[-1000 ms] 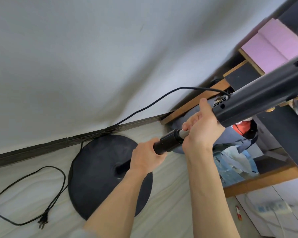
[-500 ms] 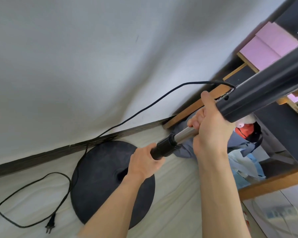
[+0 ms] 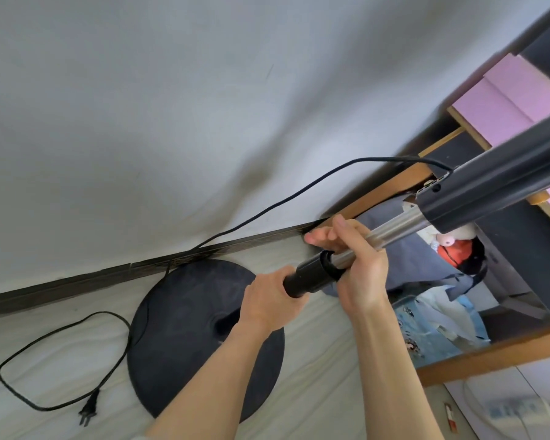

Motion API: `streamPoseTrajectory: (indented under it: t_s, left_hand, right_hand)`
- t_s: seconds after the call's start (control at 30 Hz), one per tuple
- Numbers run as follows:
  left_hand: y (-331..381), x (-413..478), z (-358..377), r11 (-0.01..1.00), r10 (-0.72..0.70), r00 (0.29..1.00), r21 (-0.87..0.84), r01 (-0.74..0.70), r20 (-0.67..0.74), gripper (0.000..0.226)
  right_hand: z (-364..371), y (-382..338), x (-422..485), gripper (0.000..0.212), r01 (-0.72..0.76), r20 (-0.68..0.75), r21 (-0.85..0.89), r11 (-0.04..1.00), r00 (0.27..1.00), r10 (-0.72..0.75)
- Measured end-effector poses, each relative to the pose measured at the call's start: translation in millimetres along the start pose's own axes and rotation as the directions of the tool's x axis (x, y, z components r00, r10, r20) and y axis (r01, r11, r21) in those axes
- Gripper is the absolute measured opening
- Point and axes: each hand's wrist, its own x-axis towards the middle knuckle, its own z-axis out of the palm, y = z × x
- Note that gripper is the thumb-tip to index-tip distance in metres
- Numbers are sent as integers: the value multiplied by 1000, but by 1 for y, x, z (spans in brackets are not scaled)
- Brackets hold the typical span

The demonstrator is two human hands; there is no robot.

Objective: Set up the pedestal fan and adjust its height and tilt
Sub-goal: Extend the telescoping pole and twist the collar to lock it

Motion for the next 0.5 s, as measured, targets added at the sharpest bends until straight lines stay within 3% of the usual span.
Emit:
streamPoseTrajectory:
  t_s: [0.13, 0.37, 0.5]
  left_hand:
    - [0, -2, -1, 1000, 13, 1000, -27, -14, -9, 34]
    - [2, -4, -5, 999, 6, 1000, -47, -5, 7, 22]
    - [2, -3, -5, 999, -7, 1000, -44, 7, -3, 30]
  right_hand:
    - [9, 1, -1, 53, -15, -149, -32, 999, 989, 10]
    - [16, 0, 2, 45, -36, -238, 37, 999, 970, 43]
    - [15, -2, 6, 43, -27, -258, 43, 999, 965, 38]
